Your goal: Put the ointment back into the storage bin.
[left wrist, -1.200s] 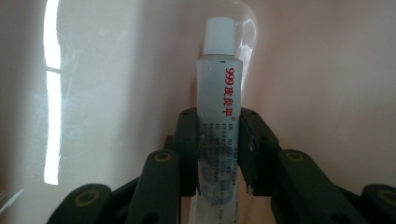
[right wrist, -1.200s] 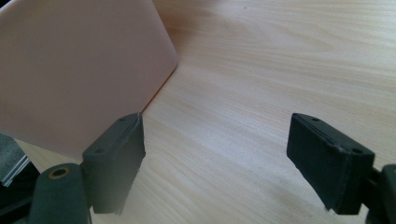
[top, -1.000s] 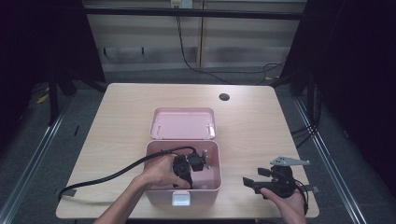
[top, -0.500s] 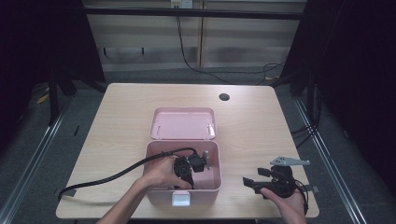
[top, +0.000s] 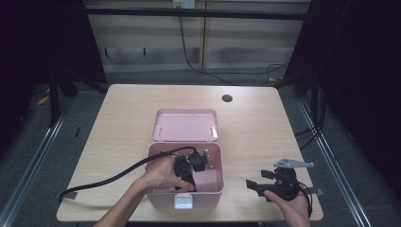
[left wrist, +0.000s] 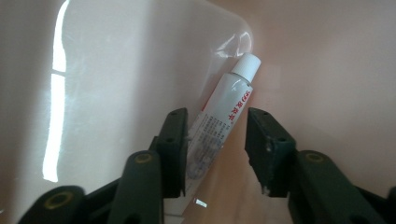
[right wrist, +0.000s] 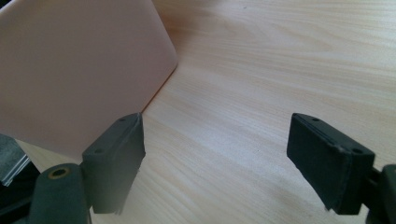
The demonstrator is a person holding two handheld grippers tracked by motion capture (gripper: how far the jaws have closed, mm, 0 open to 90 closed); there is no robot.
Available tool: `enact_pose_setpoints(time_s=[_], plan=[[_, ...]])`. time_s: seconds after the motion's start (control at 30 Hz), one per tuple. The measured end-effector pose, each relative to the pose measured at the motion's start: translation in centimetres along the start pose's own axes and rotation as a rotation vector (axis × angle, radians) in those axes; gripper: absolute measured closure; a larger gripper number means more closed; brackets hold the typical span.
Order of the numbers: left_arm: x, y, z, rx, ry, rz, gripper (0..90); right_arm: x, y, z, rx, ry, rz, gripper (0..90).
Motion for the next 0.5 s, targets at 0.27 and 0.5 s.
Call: enact_pose_setpoints(time_s=[0.27, 0.5], plan=[[1.5, 0.5, -0.2, 0.016, 0.055, 0.014, 51.2, 0.0, 0.0, 0.0, 0.0, -0.001, 0.0, 19.0], [2.2, 0.7, -0.4, 0.031, 0.067, 0.008, 51.8, 0.0, 0.0, 0.0, 0.0, -0.001, 0.0, 19.0]])
Point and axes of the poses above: each handheld gripper's, and its own axes: x roughly backward along the jaws, z roughly out of its top, y roughly to its right, the point moved 1 cm from there along -x, roughly forward along the jaws, and after that the axes turned 2 degrees about -z, right-handed, at the moved point
